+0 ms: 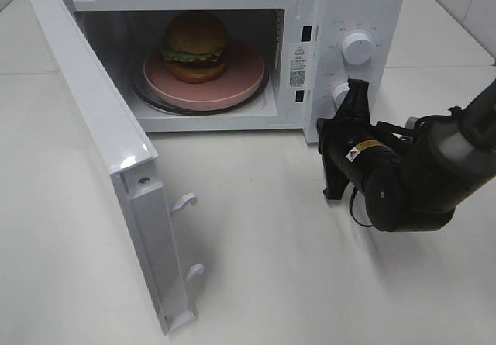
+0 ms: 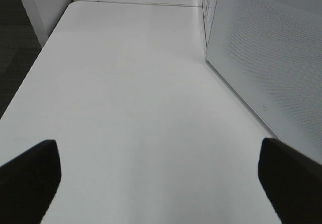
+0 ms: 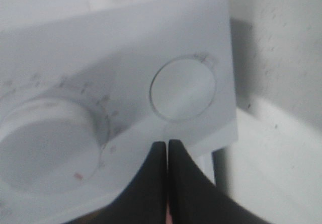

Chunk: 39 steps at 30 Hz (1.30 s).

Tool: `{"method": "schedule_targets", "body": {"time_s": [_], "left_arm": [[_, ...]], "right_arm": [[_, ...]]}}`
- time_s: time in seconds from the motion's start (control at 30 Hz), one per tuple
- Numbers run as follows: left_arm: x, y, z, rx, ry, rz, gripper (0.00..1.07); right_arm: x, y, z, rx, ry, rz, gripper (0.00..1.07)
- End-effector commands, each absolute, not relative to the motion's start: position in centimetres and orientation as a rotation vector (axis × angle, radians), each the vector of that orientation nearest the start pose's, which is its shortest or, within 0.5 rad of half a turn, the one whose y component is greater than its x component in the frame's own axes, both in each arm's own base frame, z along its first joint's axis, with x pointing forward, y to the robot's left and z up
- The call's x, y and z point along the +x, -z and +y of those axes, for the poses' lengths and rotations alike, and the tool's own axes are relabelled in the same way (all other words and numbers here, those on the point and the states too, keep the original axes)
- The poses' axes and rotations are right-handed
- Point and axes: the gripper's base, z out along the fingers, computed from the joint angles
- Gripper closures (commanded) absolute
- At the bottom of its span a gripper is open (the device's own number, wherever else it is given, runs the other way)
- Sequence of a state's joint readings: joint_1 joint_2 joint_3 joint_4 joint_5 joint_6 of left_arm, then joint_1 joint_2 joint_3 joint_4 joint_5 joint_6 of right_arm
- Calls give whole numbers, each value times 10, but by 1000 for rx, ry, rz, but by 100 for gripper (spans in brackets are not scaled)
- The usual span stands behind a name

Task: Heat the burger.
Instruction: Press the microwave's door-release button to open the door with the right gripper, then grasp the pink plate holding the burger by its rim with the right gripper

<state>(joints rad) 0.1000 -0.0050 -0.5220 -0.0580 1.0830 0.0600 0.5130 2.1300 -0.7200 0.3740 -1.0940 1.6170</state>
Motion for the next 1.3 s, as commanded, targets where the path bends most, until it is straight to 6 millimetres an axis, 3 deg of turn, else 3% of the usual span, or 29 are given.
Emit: {"method": "schedule_targets", "body": {"time_s": [0.03,0.33,0.6,0.93,1.03,1.1,1.3], "left_arm": [[-11,-282,-6,-42,-31,2011,7],[-11,-282,-6,-42,-31,2011,7],[-11,-282,-6,-42,-31,2011,7],[-11,-282,-6,-42,-31,2011,7],[-11,-282,-6,-42,-31,2011,7],[-11,-282,-6,-42,-31,2011,7],[-11,-282,-6,-42,-31,2011,7]], "right_arm": [[310,-92,145,1372,-1318,1474,107],[285,-110,132,1345,-1314,1500,107],[265,-136,126,1199,-1239,1617,107],[253,-165,124,764,-927,1885,107],[251,-167,124,729,-902,1906,107],[245,-173,123,554,-787,1998,107],[236,-178,122,321,-648,2107,107]]}}
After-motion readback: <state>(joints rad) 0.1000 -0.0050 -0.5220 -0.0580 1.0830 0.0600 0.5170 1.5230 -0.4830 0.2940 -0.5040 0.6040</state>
